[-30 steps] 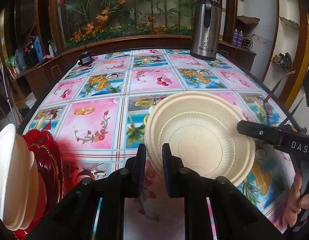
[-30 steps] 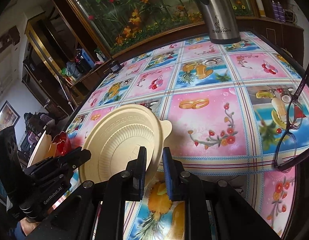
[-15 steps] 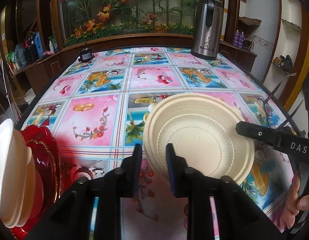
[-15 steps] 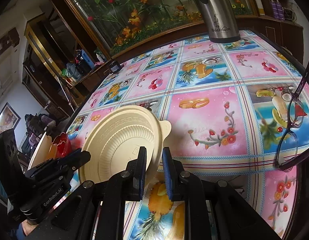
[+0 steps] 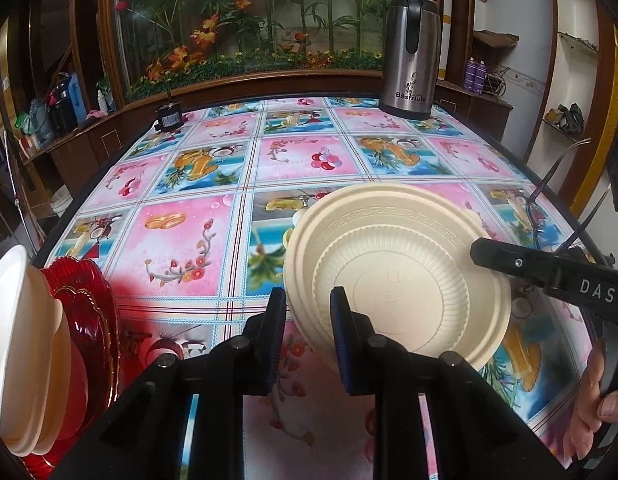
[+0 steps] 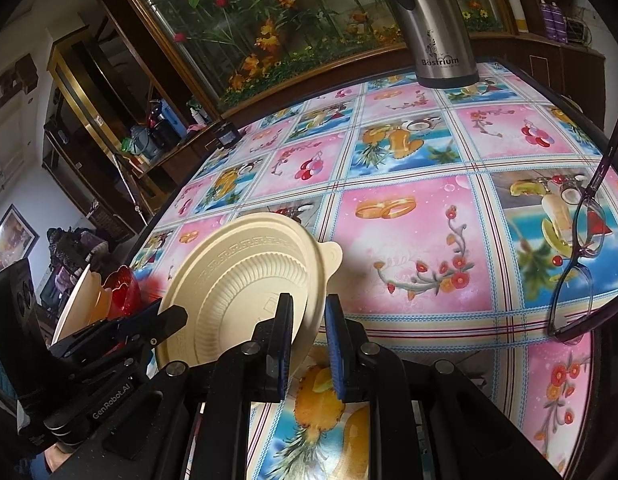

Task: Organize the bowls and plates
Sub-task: 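Bring the beige bowl over the plate stack with the left tool, then lower the beige bowl into the stack of plates with the left tool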

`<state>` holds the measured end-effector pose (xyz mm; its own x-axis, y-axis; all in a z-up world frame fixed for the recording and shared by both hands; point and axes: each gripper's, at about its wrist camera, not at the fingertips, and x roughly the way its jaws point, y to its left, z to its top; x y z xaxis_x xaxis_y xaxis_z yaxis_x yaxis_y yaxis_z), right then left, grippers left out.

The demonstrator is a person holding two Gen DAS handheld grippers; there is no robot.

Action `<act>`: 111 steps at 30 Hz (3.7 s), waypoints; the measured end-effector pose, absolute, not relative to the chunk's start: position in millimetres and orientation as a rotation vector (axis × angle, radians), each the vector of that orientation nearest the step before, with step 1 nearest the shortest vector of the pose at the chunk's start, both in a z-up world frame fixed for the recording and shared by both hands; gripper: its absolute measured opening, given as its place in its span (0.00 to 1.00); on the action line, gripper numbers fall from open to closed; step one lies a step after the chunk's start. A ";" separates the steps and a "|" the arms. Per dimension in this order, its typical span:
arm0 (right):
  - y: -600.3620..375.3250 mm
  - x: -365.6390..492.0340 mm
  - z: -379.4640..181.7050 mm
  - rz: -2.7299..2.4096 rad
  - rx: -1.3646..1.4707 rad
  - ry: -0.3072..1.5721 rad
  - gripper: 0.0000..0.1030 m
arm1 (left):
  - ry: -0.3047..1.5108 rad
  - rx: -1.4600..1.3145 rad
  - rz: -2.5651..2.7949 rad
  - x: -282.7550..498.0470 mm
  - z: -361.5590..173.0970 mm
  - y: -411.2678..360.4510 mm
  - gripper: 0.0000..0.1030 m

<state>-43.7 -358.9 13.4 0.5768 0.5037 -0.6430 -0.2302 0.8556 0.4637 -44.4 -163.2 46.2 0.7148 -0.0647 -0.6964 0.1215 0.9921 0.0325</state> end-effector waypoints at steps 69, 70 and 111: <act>-158.1 -84.7 147.1 0.748 0.212 0.775 0.18 | 0.482 -0.163 0.158 -150.8 161.0 43.7 0.22; -152.6 -83.4 143.6 0.759 0.215 0.790 0.18 | 0.486 -0.168 0.165 -151.7 159.4 48.7 0.22; -101.8 -81.8 74.7 0.826 0.248 1.032 0.20 | 0.621 -0.248 0.222 -135.5 108.6 98.3 0.22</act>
